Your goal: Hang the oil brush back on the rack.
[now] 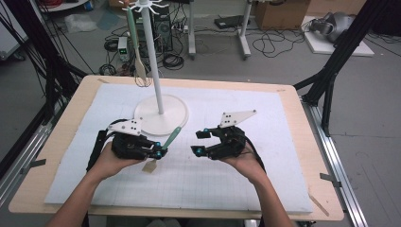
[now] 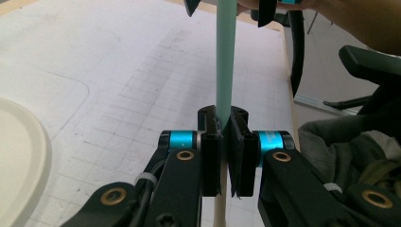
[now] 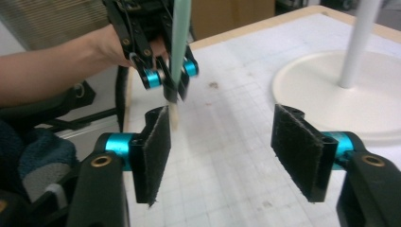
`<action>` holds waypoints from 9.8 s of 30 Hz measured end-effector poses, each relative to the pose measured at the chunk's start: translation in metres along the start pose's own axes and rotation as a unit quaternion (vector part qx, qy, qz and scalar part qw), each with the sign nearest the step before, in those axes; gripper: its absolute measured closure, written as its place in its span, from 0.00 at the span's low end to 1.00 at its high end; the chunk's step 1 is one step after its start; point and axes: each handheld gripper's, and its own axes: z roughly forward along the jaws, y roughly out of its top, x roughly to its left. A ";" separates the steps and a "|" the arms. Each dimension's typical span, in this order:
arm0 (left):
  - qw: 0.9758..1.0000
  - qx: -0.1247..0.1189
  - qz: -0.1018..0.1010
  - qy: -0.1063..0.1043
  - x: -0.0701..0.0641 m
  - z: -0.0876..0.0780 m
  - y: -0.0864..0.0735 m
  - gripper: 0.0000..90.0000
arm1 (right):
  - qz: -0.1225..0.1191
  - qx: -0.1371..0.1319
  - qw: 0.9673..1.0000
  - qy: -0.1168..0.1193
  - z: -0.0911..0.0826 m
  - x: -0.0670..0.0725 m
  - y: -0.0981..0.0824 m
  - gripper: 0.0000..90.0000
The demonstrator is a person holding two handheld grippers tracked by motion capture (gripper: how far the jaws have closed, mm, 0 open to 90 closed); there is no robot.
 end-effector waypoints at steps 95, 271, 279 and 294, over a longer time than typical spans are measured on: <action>0.979 -0.194 -0.057 0.014 0.059 -0.082 0.079 0.94 | 0.015 0.002 0.984 -0.176 -0.059 -0.014 -0.057 0.24; 0.964 -0.097 -0.081 0.236 0.051 -0.110 0.048 0.14 | 0.022 0.001 0.980 -0.197 -0.054 -0.022 -0.057 0.19; 0.961 -0.092 -0.087 0.244 0.050 -0.106 0.036 0.04 | 0.024 0.000 0.979 -0.201 -0.055 -0.022 -0.057 0.19; 0.961 -0.090 -0.093 0.243 0.042 -0.096 0.013 0.02 | 0.020 0.002 0.978 -0.207 -0.055 -0.023 -0.057 0.19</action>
